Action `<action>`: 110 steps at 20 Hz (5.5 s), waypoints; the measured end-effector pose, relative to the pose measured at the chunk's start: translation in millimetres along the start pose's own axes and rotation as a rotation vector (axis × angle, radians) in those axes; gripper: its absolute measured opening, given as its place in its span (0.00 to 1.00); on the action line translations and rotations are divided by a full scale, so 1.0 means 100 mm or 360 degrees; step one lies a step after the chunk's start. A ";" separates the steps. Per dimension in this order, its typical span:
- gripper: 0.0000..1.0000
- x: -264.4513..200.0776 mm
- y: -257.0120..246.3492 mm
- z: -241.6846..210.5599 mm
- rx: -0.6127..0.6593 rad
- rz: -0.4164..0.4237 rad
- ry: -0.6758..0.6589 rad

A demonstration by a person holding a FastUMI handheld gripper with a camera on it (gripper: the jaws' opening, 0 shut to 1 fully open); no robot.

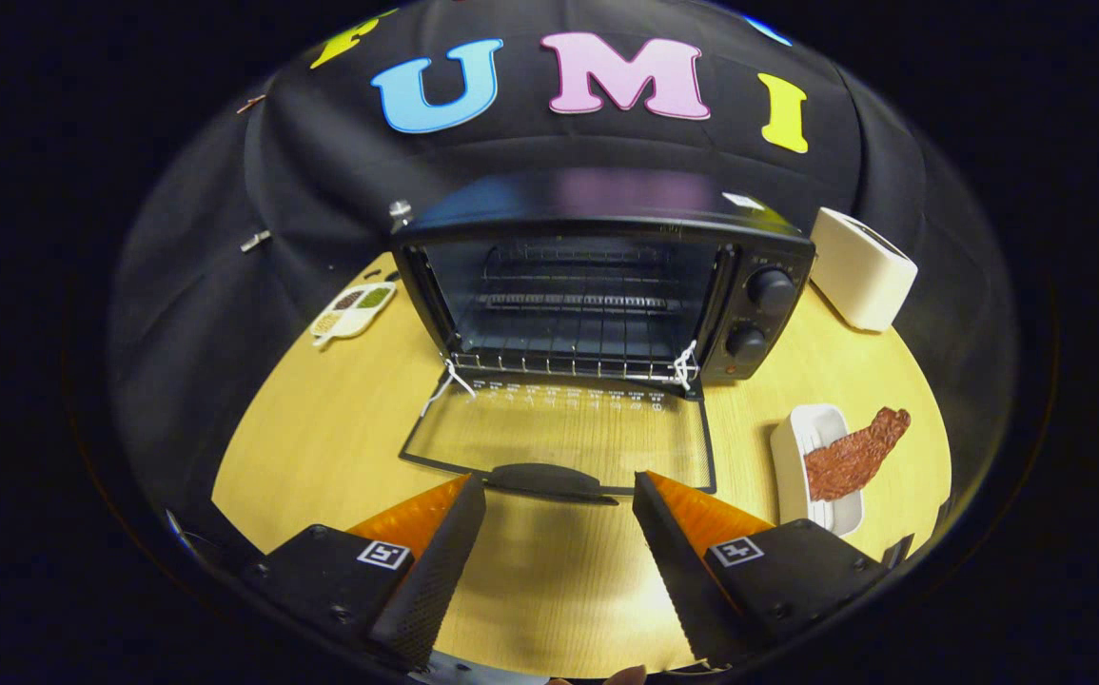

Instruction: Open the toaster oven, put the food inside, and close the toaster oven door.

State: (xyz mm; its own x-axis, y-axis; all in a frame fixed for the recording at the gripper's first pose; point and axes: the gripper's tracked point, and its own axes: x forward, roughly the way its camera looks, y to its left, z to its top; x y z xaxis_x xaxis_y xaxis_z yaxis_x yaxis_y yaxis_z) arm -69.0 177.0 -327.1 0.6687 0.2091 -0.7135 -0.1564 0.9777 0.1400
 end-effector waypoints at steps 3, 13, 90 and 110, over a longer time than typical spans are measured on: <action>0.99 -0.34 -0.02 0.21 0.0042 0.0141 -0.0050; 0.99 -0.91 -1.17 0.47 -0.0048 0.0269 0.0061; 0.17 1.41 -0.49 1.17 0.1424 0.0291 -0.0434; 0.97 0.71 -0.24 0.98 0.1388 0.0376 -0.0308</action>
State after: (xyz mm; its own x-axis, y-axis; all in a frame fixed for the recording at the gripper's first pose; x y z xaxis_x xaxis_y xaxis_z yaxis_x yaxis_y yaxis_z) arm 53.3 169.8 -314.1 0.8113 0.3273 -0.4844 0.2460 0.5605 0.7908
